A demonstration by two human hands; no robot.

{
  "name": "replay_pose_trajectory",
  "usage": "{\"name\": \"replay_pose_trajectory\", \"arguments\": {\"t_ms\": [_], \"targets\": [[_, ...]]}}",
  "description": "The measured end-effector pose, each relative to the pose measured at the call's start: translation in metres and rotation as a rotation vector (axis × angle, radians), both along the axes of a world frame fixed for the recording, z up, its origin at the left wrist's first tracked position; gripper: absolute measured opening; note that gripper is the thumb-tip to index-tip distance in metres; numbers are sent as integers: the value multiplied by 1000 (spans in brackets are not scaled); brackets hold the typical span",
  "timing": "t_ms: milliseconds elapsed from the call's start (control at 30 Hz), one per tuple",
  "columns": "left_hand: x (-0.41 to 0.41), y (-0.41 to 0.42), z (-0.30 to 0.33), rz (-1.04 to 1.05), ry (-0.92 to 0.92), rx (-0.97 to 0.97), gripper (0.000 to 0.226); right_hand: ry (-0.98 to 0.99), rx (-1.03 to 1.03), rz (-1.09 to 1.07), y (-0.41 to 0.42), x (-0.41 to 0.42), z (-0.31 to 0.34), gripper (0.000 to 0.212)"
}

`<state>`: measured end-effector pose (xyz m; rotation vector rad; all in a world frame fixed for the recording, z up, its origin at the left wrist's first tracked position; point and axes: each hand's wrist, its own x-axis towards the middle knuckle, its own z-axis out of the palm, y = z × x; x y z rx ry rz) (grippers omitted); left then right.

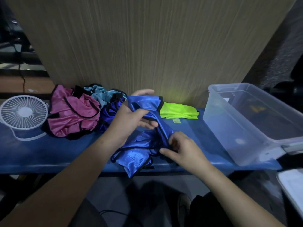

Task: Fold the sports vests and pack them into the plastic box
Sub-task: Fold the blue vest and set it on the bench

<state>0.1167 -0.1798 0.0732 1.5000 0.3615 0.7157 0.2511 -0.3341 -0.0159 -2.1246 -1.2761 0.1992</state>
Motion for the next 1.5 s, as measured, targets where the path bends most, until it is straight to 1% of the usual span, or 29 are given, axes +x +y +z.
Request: {"name": "replay_pose_trajectory", "arguments": {"t_ms": [67,167,200,233,267,300,333,367,400,500,533,567,633,700,733,800,833,900,967,1033,1100,1133,1167,1233,1300,1333,1400,1433,1500], "targets": [[-2,2,6,-24,-31,22,27,-142,-115,-73,0,-2,-7,49],[-7,8,12,-42,-90,5,29,-168,-184,-194,2,-1,-13,58],[-8,11,14,-51,-105,-13,27,-152,-217,-222,3,0,-14,56],[-10,14,16,-64,-116,-26,24,-131,-232,-240,4,2,-15,48],[-12,16,17,-76,-121,-31,25,-109,-219,-257,5,3,-15,35],[-14,19,18,-92,-121,-25,34,-87,-176,-274,7,5,-13,21],[-17,21,19,-105,-119,-7,45,-53,-114,-286,7,7,-11,9],[-19,24,19,-111,-109,25,53,3,-44,-293,7,10,-9,6],[-21,28,18,-96,-90,80,56,81,23,-306,7,12,-7,9],[-23,39,16,61,18,291,40,341,162,-334,9,18,-2,9],[-23,43,14,99,33,307,34,418,205,-323,10,18,0,9],[-24,45,12,111,32,270,27,481,239,-306,11,20,-1,12],[-25,48,8,128,46,203,15,539,236,-264,14,21,-3,17],[-27,51,3,175,84,227,12,533,144,-188,17,20,-11,12],[-28,53,1,207,119,277,11,520,81,-137,18,18,-16,18],[-30,56,-4,277,199,367,4,407,-38,-61,22,15,-27,43],[-31,58,-8,310,215,385,2,325,-91,-60,24,13,-31,54],[-34,60,-12,367,203,404,6,195,-146,-104,27,11,-34,65],[-34,63,-18,403,162,400,8,164,-182,-160,30,10,-35,66],[-34,65,-23,439,129,417,16,189,-224,-205,33,13,-38,65],[-35,67,-24,451,105,364,18,217,-233,-262,35,16,-39,62],[-37,65,-23,425,87,309,15,234,-222,-283,36,16,-37,55],[-38,65,-23,392,62,270,13,242,-199,-289,37,17,-37,43],[-39,64,-21,385,14,259,14,228,-160,-289,38,16,-34,7],[-42,63,-18,447,3,280,16,230,-97,-286,40,15,-32,16],[-42,64,-16,470,0,293,16,256,-52,-283,41,15,-29,13],[-45,68,-14,490,-5,313,10,352,56,-258,41,13,-21,7],[-47,70,-11,498,-7,325,9,411,100,-246,40,13,-16,7],[-52,75,-2,510,-21,363,10,525,172,-217,36,14,-4,16]]}}
